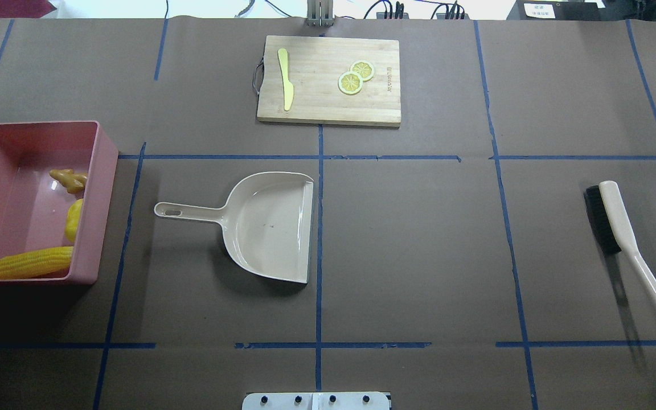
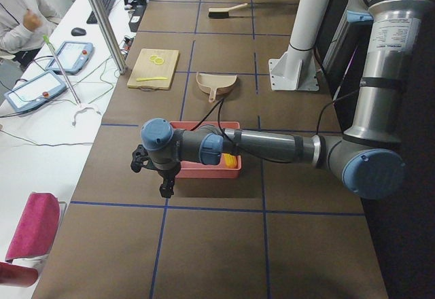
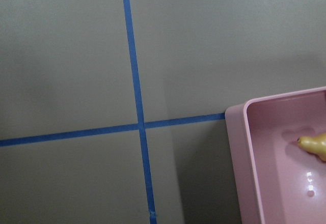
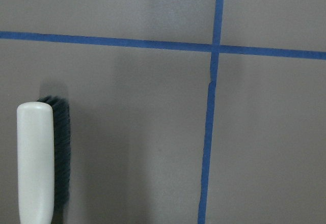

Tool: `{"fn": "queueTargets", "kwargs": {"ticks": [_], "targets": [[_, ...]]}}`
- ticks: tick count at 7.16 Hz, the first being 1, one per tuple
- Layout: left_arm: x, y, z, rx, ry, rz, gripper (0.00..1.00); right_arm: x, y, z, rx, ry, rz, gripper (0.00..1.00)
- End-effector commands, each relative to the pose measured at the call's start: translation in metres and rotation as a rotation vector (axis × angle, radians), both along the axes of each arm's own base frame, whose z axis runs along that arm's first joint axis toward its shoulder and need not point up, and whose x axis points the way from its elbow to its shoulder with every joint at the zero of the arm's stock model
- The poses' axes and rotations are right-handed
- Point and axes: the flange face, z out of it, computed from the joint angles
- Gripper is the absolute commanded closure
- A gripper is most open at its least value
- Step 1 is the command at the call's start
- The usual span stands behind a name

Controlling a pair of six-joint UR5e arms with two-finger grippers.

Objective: Sweep and dump trash into bin

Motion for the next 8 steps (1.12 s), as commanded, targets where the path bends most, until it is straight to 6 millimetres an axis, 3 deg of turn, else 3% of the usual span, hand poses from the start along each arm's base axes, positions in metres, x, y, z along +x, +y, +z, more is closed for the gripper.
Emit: {"fn": "queueTargets", "kwargs": {"ticks": [1, 4, 5, 8], "targets": [[0.000, 0.014, 0.011, 0.038, 0.006, -0.003, 0.00, 0.006, -0.004, 0.001, 0.007, -0.004, 0.007, 0.00], [0.003, 0.014, 0.007, 0.119, 0.026, 0.003, 0.00, 0.007, -0.004, 0.001, 0.019, 0.004, 0.010, 0.00], [0.002, 0.028, 0.026, 0.091, 0.017, 0.007, 0.00, 0.006, -0.009, -0.002, 0.031, 0.005, 0.008, 0.00], [0.000, 0.051, 0.043, 0.081, 0.015, 0.008, 0.00, 0.002, -0.029, -0.030, 0.067, -0.028, 0.016, 0.00]]}}
